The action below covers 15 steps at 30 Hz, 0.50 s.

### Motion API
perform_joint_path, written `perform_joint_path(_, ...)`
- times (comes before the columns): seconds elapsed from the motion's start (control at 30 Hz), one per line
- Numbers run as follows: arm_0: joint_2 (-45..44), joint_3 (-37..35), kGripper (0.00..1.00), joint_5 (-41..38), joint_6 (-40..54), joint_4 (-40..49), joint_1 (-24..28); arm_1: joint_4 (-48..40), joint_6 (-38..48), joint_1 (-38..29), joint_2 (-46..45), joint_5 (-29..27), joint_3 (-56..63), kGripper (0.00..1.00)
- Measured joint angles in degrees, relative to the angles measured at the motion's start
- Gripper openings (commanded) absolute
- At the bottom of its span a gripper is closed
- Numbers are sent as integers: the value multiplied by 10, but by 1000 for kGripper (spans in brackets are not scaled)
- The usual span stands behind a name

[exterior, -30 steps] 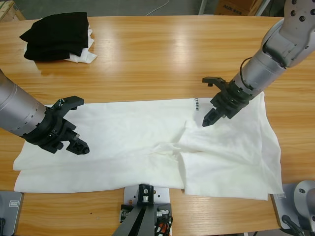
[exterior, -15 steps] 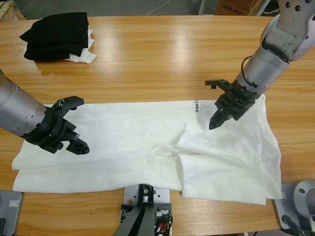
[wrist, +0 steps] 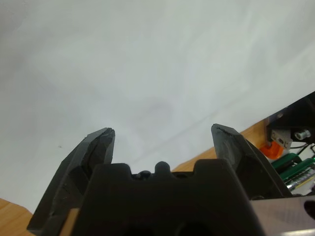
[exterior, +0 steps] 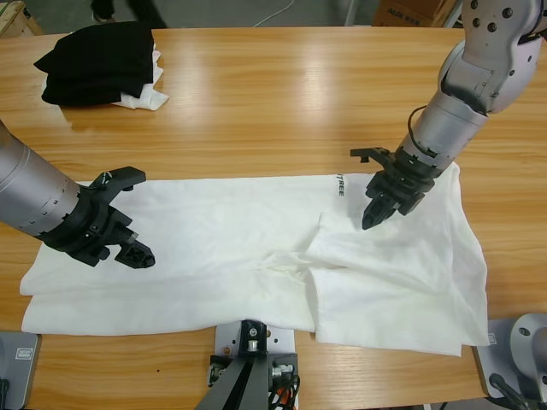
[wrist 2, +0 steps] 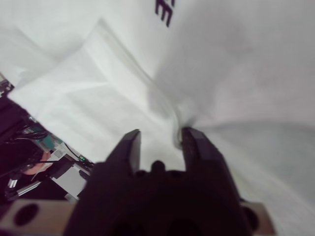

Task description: Fold clothes

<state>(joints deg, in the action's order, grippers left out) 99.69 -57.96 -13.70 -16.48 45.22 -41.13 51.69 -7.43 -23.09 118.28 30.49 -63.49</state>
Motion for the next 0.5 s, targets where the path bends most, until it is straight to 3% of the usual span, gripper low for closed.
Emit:
perform_joint_path(0.03, 0, 0, 770, 0, 0, 0, 0, 1, 4, 0, 0, 0, 0, 310)
perform_joint_path(0.1, 0, 0, 770, 0, 0, 0, 0, 2, 10, 0, 0, 0, 0, 0)
perform_joint_path(0.5, 0, 0, 770, 0, 0, 0, 0, 9, 26, 0, 5, -14, -1, 0)
